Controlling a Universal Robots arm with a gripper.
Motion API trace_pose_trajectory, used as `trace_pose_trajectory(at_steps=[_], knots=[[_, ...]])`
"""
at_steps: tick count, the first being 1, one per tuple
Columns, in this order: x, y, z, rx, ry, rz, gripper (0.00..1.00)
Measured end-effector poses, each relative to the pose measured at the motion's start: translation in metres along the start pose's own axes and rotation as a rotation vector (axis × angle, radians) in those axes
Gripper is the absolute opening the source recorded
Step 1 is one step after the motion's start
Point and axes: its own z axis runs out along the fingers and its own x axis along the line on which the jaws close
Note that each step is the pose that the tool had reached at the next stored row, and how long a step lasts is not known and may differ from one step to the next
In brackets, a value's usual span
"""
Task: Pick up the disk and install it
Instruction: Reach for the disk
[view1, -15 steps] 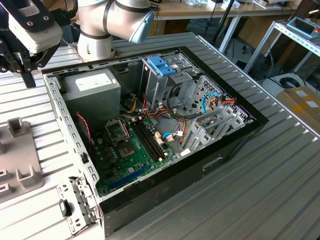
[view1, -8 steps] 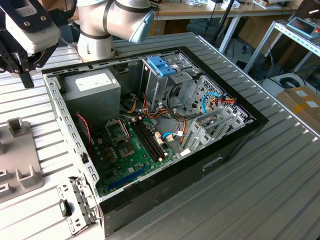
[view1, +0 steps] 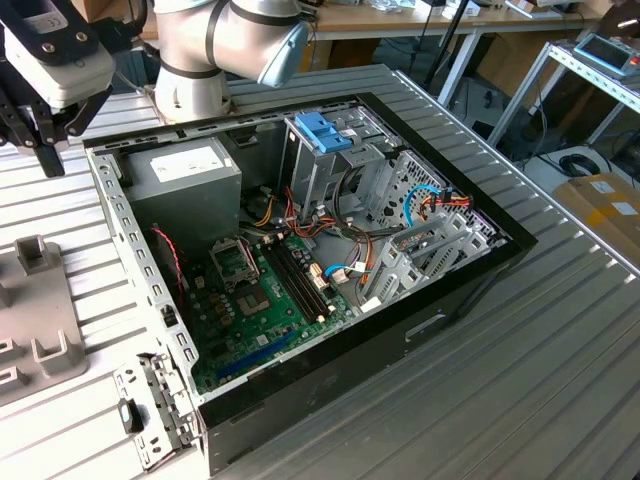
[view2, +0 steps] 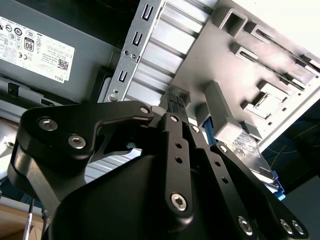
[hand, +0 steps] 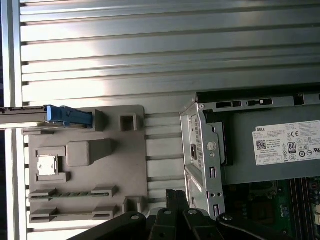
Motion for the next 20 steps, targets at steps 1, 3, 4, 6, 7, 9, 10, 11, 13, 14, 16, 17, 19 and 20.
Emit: trace_pose_trajectory(at_steps=[1,3,4,6,7,9,10,11,13,14,16,17,19,20], knots=[[0.0003,0.0000,0.0000,0.0000,0.0001,0.000,0.10],[0.0009,-0.0001,0.0000,0.0000,0.0000,0.000,0.10],[0.0013,-0.0001,0.0000,0.0000,0.0000,0.000,0.10],[0.0019,-0.0001,0.0000,0.0000,0.0000,0.000,0.10],[0.0022,-0.0002,0.0000,0.0000,-0.0001,0.000,0.10],[0.0056,-0.0004,-0.0002,0.0000,0.0000,0.000,0.10],[0.0078,-0.0006,-0.0002,0.0000,0.0000,0.000,0.10],[0.0092,-0.0007,-0.0002,-0.0001,-0.0001,0.000,0.10],[0.0107,-0.0008,-0.0003,0.0000,0.0000,0.000,0.10],[0.0110,-0.0008,-0.0003,0.0000,0.0000,0.000,0.10],[0.0118,-0.0009,-0.0003,0.0000,0.0000,0.000,0.10],[0.0123,-0.0009,-0.0003,0.0000,0.0000,0.000,0.10],[0.0130,-0.0010,-0.0004,0.0000,0.0000,0.000,0.10],[0.0133,-0.0010,-0.0004,0.0000,0.0000,0.000,0.10]])
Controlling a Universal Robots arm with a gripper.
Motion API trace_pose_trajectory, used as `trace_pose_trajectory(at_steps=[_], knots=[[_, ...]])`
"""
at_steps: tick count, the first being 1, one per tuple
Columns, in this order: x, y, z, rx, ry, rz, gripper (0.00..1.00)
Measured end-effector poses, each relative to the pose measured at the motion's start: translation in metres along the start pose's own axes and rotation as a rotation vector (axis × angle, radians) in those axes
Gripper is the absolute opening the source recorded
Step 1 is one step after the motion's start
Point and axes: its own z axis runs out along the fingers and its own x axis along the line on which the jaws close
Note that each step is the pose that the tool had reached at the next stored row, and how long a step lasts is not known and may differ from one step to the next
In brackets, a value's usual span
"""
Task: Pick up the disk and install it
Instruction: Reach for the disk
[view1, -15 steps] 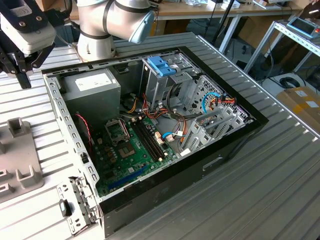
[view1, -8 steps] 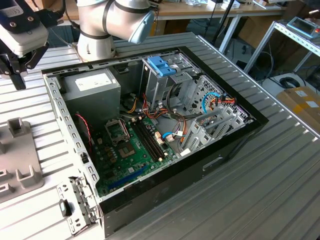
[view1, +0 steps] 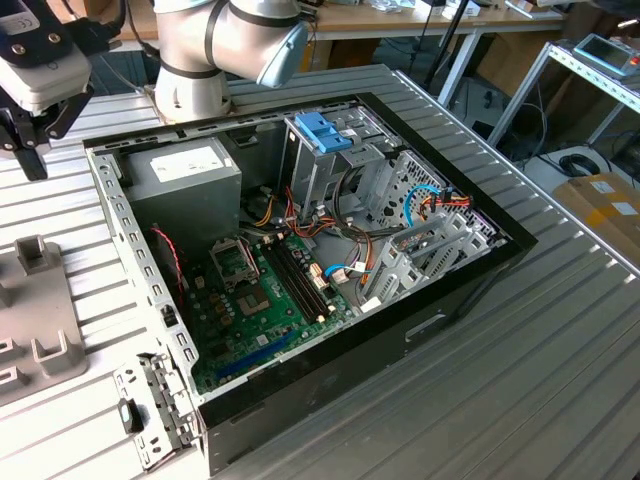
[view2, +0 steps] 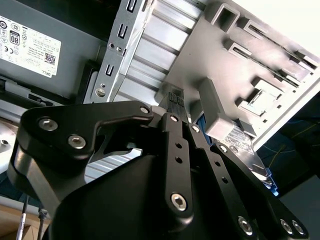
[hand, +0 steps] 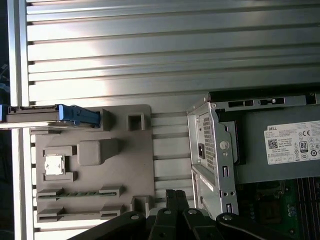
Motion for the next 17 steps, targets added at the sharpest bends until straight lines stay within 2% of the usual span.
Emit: trace_pose_trajectory(at_steps=[17], knots=[[0.0050,-0.0004,-0.0002,0.0000,0.0001,0.000,0.10]])
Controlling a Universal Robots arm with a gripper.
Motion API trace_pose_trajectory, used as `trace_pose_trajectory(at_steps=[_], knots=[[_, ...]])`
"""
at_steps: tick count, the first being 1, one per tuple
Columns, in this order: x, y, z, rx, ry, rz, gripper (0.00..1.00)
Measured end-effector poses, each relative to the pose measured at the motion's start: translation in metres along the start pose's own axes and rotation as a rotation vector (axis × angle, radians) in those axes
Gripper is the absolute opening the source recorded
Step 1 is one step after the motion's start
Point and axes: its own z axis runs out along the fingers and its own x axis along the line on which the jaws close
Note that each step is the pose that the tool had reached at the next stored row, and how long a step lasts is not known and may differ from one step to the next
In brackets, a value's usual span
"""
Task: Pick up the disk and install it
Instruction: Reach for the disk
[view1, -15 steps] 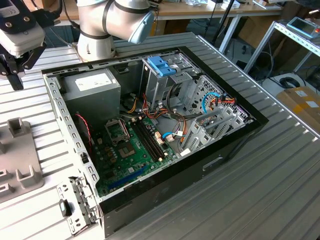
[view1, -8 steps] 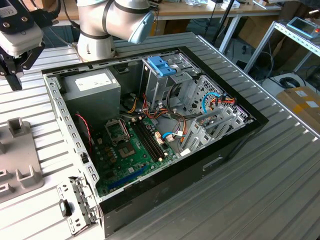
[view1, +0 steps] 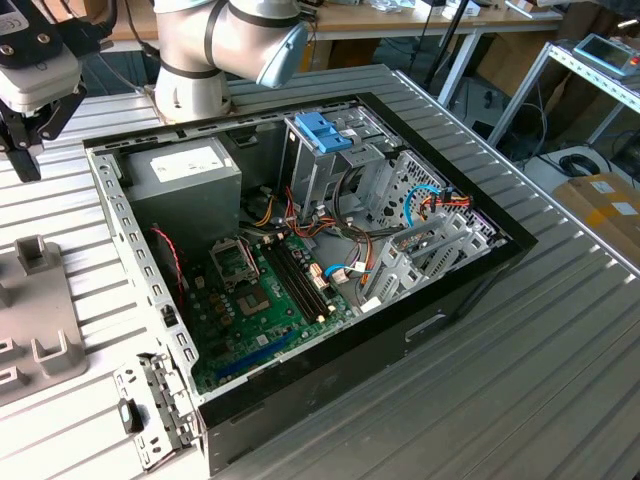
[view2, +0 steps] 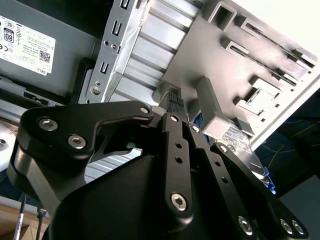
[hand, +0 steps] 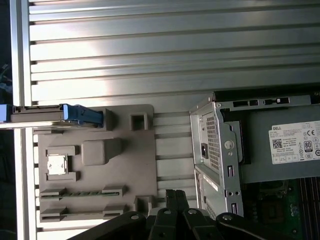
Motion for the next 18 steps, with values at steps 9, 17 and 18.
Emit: trace_pose_trajectory(at_steps=[9,17,18], knots=[[0.0028,-0.0002,-0.0001,0.0000,0.0000,0.000,0.10],[0.0049,-0.0004,-0.0001,0.0000,-0.0001,0.000,0.10],[0.0053,-0.0004,-0.0001,-0.0001,0.0000,0.000,0.10]])
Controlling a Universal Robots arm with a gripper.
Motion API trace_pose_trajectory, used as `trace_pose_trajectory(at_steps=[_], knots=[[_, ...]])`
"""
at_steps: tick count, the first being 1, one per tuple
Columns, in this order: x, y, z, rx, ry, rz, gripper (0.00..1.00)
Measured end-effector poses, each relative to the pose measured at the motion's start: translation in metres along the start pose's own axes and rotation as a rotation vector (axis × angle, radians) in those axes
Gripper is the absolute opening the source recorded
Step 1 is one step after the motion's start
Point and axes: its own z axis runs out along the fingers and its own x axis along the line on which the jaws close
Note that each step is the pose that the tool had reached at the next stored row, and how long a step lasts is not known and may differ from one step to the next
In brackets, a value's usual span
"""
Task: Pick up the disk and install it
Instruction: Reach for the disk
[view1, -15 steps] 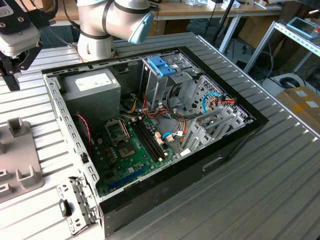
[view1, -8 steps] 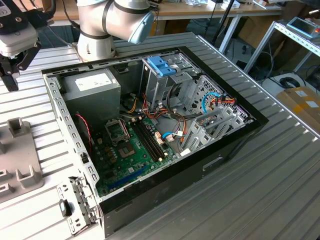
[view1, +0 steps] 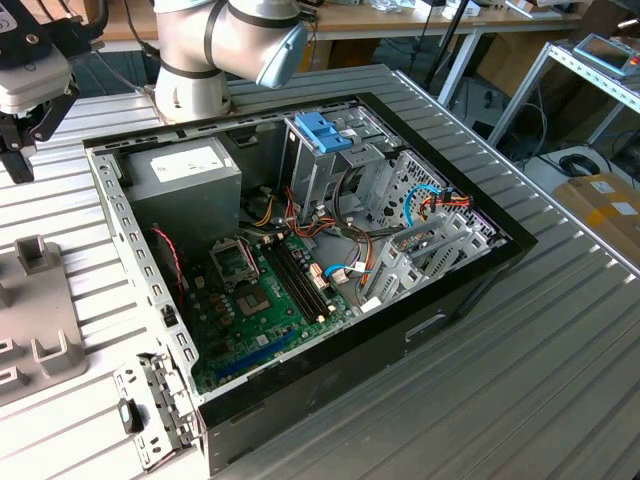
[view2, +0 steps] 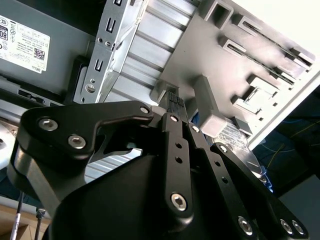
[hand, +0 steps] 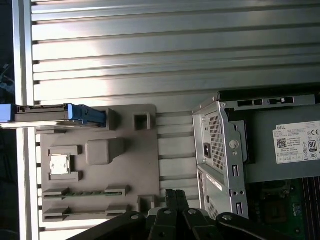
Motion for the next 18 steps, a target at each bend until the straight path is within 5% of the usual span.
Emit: trace_pose_trajectory(at_steps=[18], knots=[[0.0062,-0.0005,-0.0002,0.0000,0.0000,0.000,0.10]])
